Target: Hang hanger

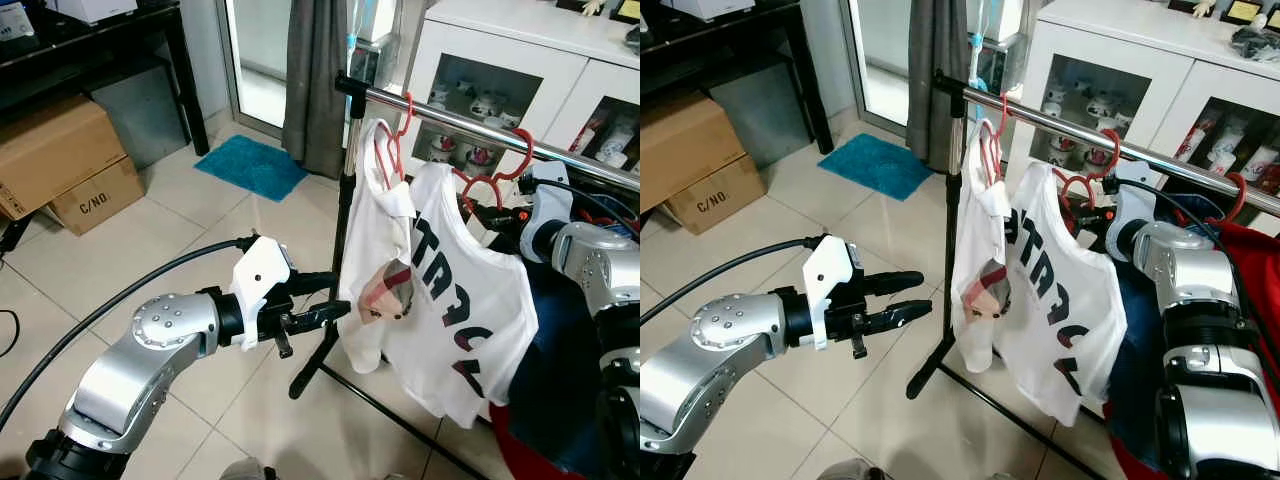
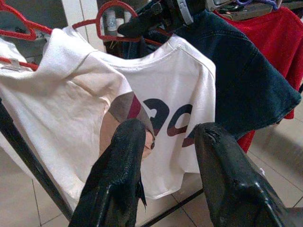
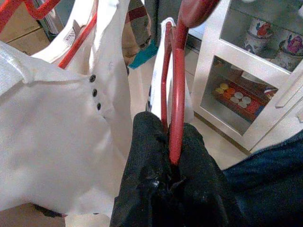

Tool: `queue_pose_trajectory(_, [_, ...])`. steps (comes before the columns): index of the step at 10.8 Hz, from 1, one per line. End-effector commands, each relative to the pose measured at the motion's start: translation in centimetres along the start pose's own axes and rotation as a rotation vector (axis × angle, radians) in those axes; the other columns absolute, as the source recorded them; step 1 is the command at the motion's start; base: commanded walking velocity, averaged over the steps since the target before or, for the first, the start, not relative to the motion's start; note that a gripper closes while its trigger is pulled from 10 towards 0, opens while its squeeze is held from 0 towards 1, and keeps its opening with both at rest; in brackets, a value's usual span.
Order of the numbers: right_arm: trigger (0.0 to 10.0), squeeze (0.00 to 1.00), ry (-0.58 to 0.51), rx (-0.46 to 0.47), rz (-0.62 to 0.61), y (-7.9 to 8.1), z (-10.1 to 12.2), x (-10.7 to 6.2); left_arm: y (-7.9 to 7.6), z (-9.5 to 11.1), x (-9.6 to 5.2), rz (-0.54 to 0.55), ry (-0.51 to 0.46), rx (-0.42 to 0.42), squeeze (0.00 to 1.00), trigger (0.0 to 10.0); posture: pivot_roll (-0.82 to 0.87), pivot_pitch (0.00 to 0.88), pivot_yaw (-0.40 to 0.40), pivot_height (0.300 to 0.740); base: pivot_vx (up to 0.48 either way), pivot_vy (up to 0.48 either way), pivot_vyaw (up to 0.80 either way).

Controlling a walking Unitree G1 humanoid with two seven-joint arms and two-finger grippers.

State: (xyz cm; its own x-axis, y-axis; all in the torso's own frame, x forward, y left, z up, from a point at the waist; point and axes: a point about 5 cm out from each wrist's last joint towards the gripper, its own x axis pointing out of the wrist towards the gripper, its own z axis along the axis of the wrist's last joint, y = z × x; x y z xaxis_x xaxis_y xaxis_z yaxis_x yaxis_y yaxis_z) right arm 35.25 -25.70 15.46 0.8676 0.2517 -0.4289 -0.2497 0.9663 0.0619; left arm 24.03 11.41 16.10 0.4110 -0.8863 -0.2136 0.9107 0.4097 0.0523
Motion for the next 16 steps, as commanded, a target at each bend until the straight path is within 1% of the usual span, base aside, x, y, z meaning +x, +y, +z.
queue_pose_trajectory(1, [0.0, 0.0, -0.011, 0.003, 0.003, 0.0, 0.1, -0.3, -0.1, 0.3, 0.0, -0.006, 0.003, 0.027, 0.0, 10.0, 0.07, 0.027, -0.012, 0.74, 0.0, 0.0, 0.0])
queue_pose_trajectory(3, [0.0, 0.0, -0.112, -0.01, -0.02, 0.3, 1.8, -0.9, 0.1, 0.4, -0.1, 0.031, -0.001, 0.031, 0.0, 10.0, 0.07, 0.036, -0.018, 0.74, 0.0, 0.0, 0.0])
queue_pose_trajectory(4, [0.0, 0.0, -0.159, -0.011, -0.032, 0.6, 2.6, -1.7, 0.7, 0.1, -0.1, 0.108, 0.022, 0.038, 0.0, 10.0, 0.07, 0.041, -0.019, 0.74, 0.0, 0.0, 0.0])
queue_pose_trajectory(5, [0.0, 0.0, -0.208, -0.016, -0.038, 1.4, 3.1, -2.8, 1.7, -0.4, 0.2, 0.252, 0.035, 0.048, 0.0, 10.0, 0.07, 0.045, -0.014, 0.74, 0.0, 0.0, 0.0])
queue_pose_trajectory(6, [0.0, 0.0, -0.229, -0.015, -0.036, 2.1, 3.0, -3.4, 1.9, -0.5, 0.2, 0.303, 0.021, 0.047, 0.0, 10.0, 0.06, 0.046, -0.009, 0.74, 0.0, 0.0, 0.0])
queue_pose_trajectory(7, [0.0, 0.0, -0.242, -0.009, -0.04, 3.2, 2.6, -4.1, 2.4, -1.1, 0.2, 0.397, 0.031, 0.04, 0.0, 10.0, 0.06, 0.047, -0.003, 0.74, 0.0, 0.0, 0.0])
queue_pose_trajectory(8, [0.0, 0.0, -0.229, -0.034, -0.066, 4.1, 1.7, -4.4, 2.5, -1.4, 0.1, 0.44, 0.022, 0.019, 0.0, 10.0, 0.05, 0.049, -0.002, 0.74, 0.0, 0.0, 0.0])
queue_pose_trajectory(9, [0.0, 0.0, -0.224, -0.006, -0.089, 6.0, -0.6, -4.8, 2.4, -1.7, -0.1, 0.473, 0.015, 0.001, 0.0, 10.0, 0.06, 0.051, -0.006, 0.74, 0.0, 0.0, 0.0])
queue_pose_trajectory(10, [0.0, 0.0, -0.219, 0.036, -0.116, 7.5, -2.2, -5.3, 2.1, -2.1, -0.3, 0.485, 0.019, -0.009, 0.0, 10.0, 0.05, 0.055, -0.008, 0.74, 0.0, 0.0, 0.0])
queue_pose_trajectory(11, [0.0, 0.0, -0.205, 0.046, -0.145, 8.2, -3.3, -5.5, 1.9, -2.3, -0.4, 0.491, 0.022, -0.013, 0.0, 10.0, 0.05, 0.057, -0.011, 0.74, 0.0, 0.0, 0.0])
queue_pose_trajectory(12, [0.0, 0.0, -0.199, 0.082, -0.182, 9.2, -4.6, -5.8, 1.8, -2.6, -0.5, 0.502, 0.025, -0.02, 0.0, 10.0, 0.05, 0.059, -0.017, 0.74, 0.0, 0.0, 0.0])
queue_pose_trajectory(13, [0.0, 0.0, -0.195, 0.099, -0.205, 9.9, -5.5, -5.9, 1.7, -2.7, -0.5, 0.509, 0.023, -0.024, 0.0, 10.0, 0.05, 0.058, -0.024, 0.74, 0.0, 0.0, 0.0])
queue_pose_trajectory(14, [0.0, 0.0, -0.182, 0.101, -0.228, 10.7, -6.8, -6.0, 1.7, -2.6, -0.5, 0.521, 0.018, -0.026, 0.0, 10.0, 0.05, 0.053, -0.029, 0.74, 0.0, 0.0, 0.0])
queue_pose_trajectory(16, [0.0, 0.0, -0.177, 0.122, -0.246, 11.2, -7.4, -6.2, 1.7, -2.6, -0.5, 0.534, 0.012, -0.031, 0.0, 10.0, 0.06, 0.06, -0.036, 0.74, -0.255, 0.0, 0.0])
